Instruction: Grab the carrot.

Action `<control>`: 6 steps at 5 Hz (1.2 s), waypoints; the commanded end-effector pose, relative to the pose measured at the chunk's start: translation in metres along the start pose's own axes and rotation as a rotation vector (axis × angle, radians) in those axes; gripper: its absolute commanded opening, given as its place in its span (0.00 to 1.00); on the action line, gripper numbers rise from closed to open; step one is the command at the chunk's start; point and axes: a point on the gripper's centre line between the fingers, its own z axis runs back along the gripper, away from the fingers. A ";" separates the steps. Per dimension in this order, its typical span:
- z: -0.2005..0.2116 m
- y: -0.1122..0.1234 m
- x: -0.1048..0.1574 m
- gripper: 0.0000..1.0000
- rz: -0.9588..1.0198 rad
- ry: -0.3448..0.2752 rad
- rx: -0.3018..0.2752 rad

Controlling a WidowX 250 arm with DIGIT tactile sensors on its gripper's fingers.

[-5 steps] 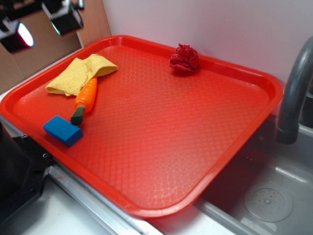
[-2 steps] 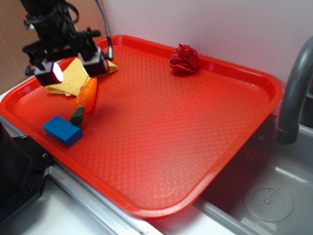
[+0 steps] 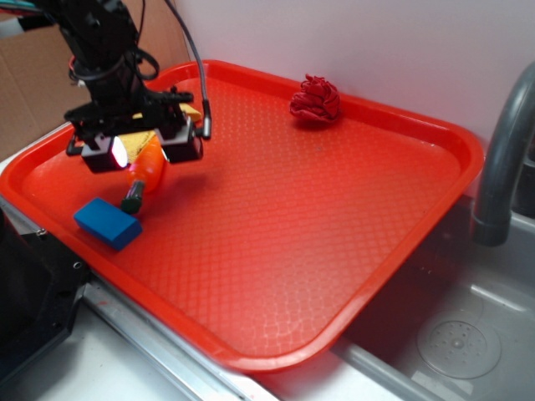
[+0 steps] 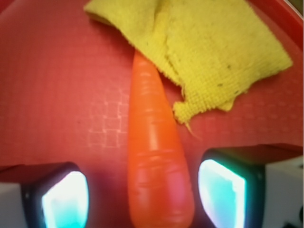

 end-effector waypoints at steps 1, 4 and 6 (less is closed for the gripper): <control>-0.009 -0.001 0.001 0.66 -0.001 -0.029 0.023; 0.029 -0.014 -0.003 0.00 -0.018 -0.006 -0.007; 0.091 -0.042 -0.003 0.00 -0.375 0.155 -0.090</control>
